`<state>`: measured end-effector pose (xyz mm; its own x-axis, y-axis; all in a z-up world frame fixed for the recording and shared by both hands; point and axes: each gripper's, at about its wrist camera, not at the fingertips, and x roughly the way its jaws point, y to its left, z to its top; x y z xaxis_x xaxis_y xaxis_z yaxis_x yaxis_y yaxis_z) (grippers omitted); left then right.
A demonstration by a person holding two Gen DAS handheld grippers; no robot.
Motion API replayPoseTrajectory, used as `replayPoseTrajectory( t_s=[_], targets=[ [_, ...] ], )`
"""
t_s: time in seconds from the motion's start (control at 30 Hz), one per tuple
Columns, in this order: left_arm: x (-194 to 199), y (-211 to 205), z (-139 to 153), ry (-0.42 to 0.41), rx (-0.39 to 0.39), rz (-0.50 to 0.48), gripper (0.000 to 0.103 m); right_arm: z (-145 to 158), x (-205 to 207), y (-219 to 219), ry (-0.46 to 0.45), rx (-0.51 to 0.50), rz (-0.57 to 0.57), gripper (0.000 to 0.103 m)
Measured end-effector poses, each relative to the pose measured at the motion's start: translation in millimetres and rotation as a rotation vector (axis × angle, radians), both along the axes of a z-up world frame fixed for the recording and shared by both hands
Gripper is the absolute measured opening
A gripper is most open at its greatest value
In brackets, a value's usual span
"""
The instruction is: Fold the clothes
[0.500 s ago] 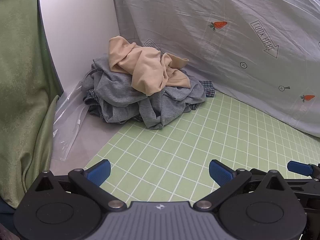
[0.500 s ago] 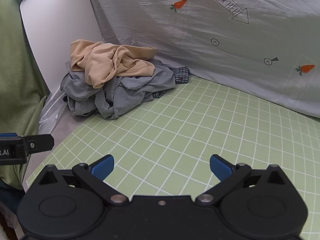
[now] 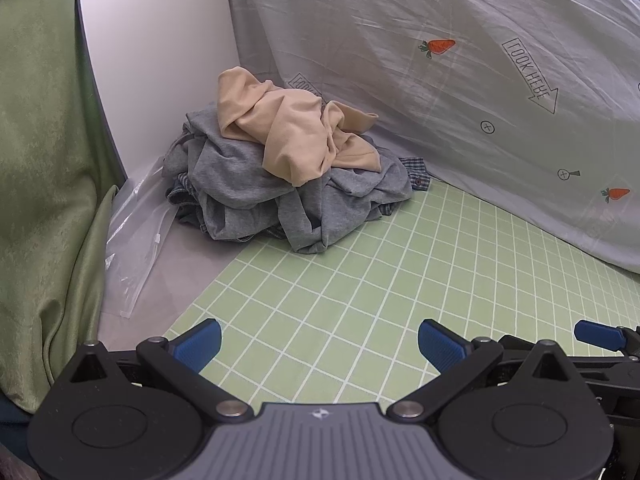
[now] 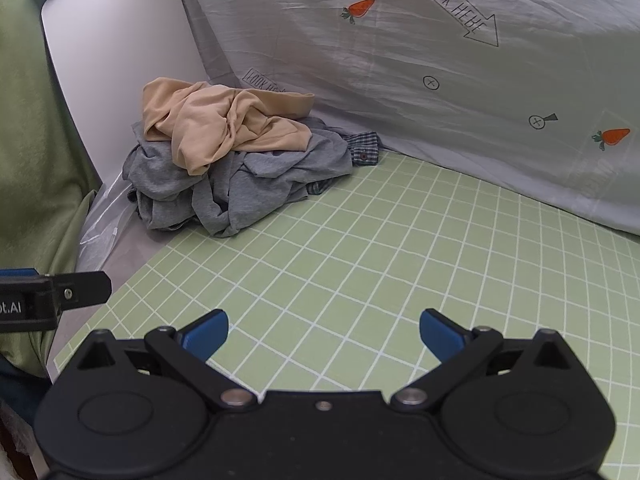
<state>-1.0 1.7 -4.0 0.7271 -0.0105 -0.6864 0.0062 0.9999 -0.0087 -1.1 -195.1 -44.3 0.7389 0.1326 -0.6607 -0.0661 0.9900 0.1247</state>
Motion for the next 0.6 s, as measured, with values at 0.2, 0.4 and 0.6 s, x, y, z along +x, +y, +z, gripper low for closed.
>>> replayPoseTrajectory(
  t_s=[0.2, 0.4, 0.6],
  targets=[
    [0.1, 0.1, -1.0, 0.004, 0.000, -0.003, 0.103, 0.2, -0.5, 0.8, 0.000, -0.001, -0.002, 0.103],
    [1.4, -1.3, -1.7, 0.009, 0.002, -0.004, 0.103, -0.8, 0.0, 1.4, 0.000, -0.003, -0.003, 0.103],
    [1.3, -0.9, -1.9, 0.012, 0.000, -0.004, 0.103, -0.4, 0.3, 0.8, 0.003, -0.002, -0.001, 0.103]
  ],
)
